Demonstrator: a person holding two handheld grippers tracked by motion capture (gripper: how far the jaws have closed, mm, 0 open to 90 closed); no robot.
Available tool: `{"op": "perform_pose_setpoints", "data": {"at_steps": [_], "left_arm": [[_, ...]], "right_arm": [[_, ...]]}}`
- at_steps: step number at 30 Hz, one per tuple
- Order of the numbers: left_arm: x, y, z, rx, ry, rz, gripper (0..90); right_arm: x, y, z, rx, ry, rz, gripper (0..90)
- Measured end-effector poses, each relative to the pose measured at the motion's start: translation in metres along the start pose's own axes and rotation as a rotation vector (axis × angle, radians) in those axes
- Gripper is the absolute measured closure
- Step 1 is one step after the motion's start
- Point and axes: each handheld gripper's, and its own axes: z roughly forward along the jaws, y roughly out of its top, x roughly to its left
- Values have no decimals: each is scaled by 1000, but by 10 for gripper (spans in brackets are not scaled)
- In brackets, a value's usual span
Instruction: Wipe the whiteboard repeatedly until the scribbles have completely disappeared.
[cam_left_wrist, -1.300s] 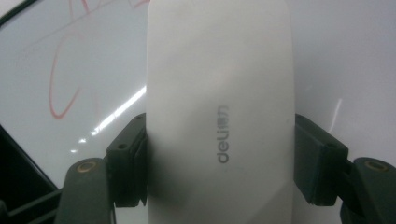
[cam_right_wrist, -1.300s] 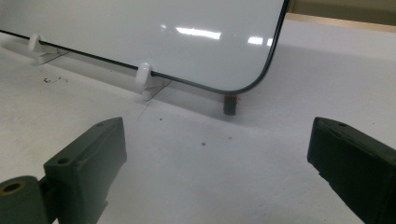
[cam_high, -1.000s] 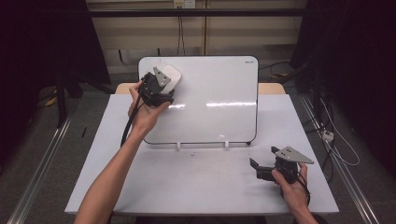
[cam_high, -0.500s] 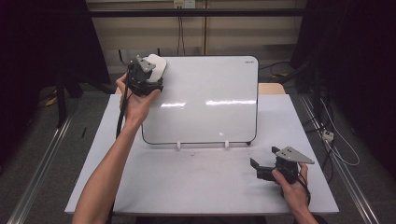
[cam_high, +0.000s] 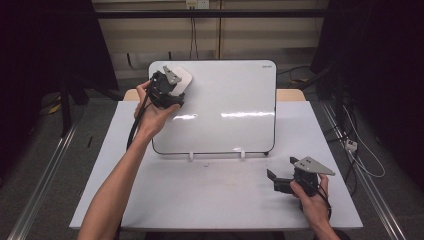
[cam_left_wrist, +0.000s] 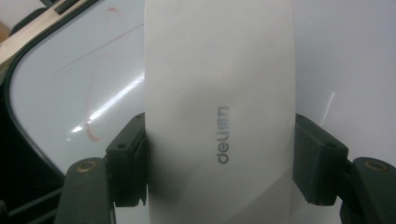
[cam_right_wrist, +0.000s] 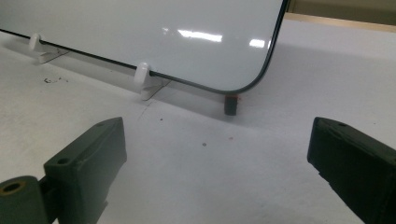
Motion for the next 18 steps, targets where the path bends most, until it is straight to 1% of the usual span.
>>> {"op": "perform_pose_setpoints", "data": {"at_steps": [1, 2, 5, 6, 9, 12, 13, 14, 15, 17, 18], "left_arm": [[-2, -1, 1, -11, 1, -2, 312], [-4, -1, 0, -7, 5, 17, 312], [-2, -2, -2, -8, -3, 25, 312], [-2, -1, -1, -7, 10, 33, 312], [1, 0, 0, -14, 17, -12, 312], [8, 2, -2, -16, 29, -31, 312], [11, 2, -3, -15, 32, -41, 312], [16, 3, -3, -18, 26, -63, 312], [20, 2, -4, -20, 37, -80, 312], [29, 1, -6, -22, 39, -110, 312], [32, 0, -7, -21, 50, -123, 312]], "right_arm": [[0, 0, 0, 0, 0, 0, 45], [0, 0, -1, 0, 0, 2, 45], [-1, -1, -1, -3, -2, 3, 45], [-2, -1, -2, -3, -2, 3, 45], [-2, -1, -2, -4, -2, 4, 45], [-2, -1, -2, -5, 0, 2, 45], [-2, -1, -2, -4, 1, 2, 45], [-2, -1, -2, -5, 1, 2, 45], [-2, -1, -2, -5, 1, 3, 45], [-2, -1, -3, -5, 0, 4, 45], [-2, -1, -3, -5, -1, 4, 45]]}}
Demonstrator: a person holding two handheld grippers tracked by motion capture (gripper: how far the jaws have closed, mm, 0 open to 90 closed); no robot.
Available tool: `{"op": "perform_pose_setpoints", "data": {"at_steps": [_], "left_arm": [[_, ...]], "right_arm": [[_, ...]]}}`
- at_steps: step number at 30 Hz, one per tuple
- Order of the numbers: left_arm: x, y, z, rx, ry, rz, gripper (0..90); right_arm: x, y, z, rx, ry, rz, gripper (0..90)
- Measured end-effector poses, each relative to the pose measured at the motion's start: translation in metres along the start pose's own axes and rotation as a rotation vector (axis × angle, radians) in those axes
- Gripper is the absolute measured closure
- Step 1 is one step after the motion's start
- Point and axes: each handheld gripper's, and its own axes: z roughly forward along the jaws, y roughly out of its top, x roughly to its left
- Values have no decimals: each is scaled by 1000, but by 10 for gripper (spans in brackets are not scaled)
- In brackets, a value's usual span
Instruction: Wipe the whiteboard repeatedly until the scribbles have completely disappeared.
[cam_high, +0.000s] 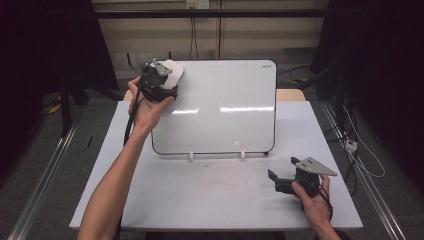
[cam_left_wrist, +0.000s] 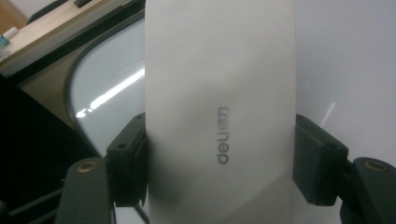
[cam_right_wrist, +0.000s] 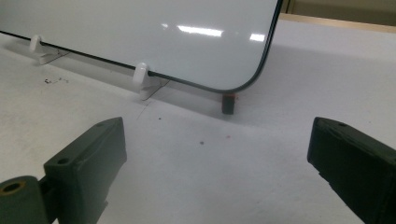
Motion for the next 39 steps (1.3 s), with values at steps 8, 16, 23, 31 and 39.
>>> {"op": "perform_pose_setpoints", "data": {"at_steps": [8, 16, 23, 31, 39], "left_arm": [[1, -7, -1, 5, 16, -61, 312], [-15, -19, 1, 51, -62, -25, 311], [-36, -21, 2, 56, -91, 36, 311], [-42, -4, 4, 66, -66, 131, 311], [-54, -1, 8, 55, -73, 233, 311]], "right_arm": [[0, 0, 0, 0, -2, 1, 45], [1, 0, 0, 1, -1, -2, 45], [1, 1, 1, 1, -3, -6, 45], [0, 1, 1, -1, -2, -2, 45], [1, 1, 1, -1, -2, -5, 45]]}}
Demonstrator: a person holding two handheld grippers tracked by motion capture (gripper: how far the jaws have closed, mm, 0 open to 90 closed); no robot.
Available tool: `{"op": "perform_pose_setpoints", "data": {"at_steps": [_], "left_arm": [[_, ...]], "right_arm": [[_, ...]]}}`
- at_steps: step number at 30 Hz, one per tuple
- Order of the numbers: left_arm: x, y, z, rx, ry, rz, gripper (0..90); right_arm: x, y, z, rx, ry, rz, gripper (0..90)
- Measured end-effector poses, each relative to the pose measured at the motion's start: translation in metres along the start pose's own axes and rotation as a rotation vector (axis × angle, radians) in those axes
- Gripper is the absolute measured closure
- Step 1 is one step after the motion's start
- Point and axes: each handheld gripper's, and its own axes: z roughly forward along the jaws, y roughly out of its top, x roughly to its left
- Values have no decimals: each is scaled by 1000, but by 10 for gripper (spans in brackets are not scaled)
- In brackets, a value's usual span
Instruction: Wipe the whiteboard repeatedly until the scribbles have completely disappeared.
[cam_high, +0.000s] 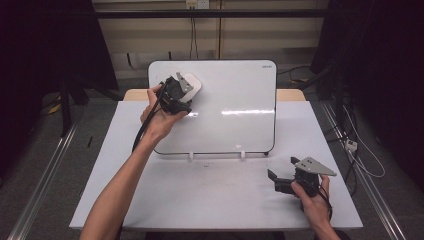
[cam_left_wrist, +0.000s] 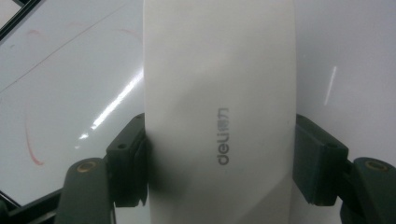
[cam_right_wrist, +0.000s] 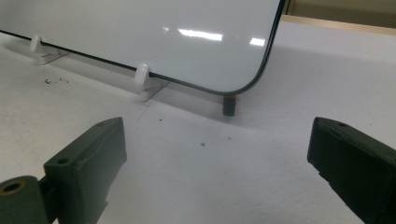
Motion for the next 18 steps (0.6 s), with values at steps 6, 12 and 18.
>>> {"op": "perform_pose_setpoints", "data": {"at_steps": [6, 12, 18], "left_arm": [[16, 8, -2, 8, 20, -58, 312], [42, 7, -7, 25, 39, -152, 312], [57, -2, -11, 39, 67, -227, 312]], "right_arm": [[0, 0, 0, -1, 1, 1, 45], [-2, -1, -2, -4, -1, 4, 45], [-2, -1, -3, -4, -4, 7, 45]]}}
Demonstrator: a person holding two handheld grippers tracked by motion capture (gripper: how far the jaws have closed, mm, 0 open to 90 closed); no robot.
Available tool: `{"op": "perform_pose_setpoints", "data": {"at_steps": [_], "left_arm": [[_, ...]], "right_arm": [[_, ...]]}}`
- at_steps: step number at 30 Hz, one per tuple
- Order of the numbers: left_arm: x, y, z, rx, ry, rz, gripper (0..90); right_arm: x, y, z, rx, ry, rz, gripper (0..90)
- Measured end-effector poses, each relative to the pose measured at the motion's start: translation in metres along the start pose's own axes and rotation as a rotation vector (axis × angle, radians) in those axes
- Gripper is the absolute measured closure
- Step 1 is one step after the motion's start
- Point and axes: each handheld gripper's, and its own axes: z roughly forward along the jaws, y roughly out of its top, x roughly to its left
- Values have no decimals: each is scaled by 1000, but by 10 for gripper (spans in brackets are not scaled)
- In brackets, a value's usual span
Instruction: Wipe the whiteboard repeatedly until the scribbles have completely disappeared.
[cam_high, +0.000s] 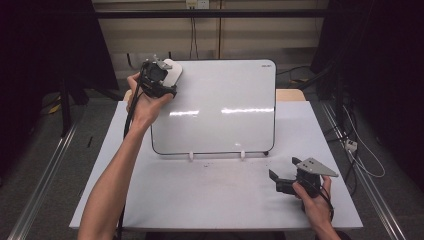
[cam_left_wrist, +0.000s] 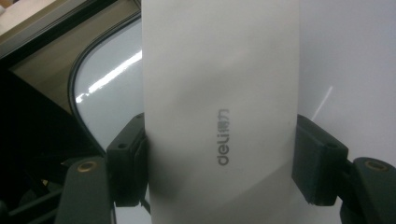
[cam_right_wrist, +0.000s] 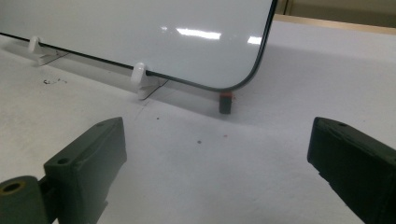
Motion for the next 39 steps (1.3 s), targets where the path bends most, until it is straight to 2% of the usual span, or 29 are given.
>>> {"op": "perform_pose_setpoints", "data": {"at_steps": [5, 7, 14, 15, 20, 24, 25, 30, 34, 37, 39], "left_arm": [[2, -1, -2, -4, -5, -19, 312], [2, -3, -2, -7, 2, -50, 312], [0, -5, -1, 6, -28, -11, 312], [0, -4, -1, 10, -31, 6, 312], [-2, -3, 1, 5, -31, 15, 311], [-10, -2, 2, -6, -18, 58, 311], [-13, -1, 2, -4, -21, 80, 311], [-44, 0, 7, 6, -41, 182, 311], [-68, -17, 8, -7, -62, 248, 311], [-79, -33, 6, -25, -70, 287, 311], [-83, -44, 4, -35, -84, 296, 311]], "right_arm": [[1, 0, 0, 2, 3, -3, 45], [1, 0, 0, 1, 1, -4, 45], [0, 0, 0, 1, -1, -2, 45], [1, 0, 1, 3, 0, 0, 45], [2, 1, 2, 3, 0, -6, 45], [2, 1, 2, 5, 0, -5, 45], [2, 1, 2, 5, 1, -6, 45], [2, 1, 2, 3, 2, -9, 45], [2, 0, 0, -2, 1, -8, 45], [1, 0, -1, -2, -1, -7, 45], [1, 0, -1, -3, 0, -6, 44]]}}
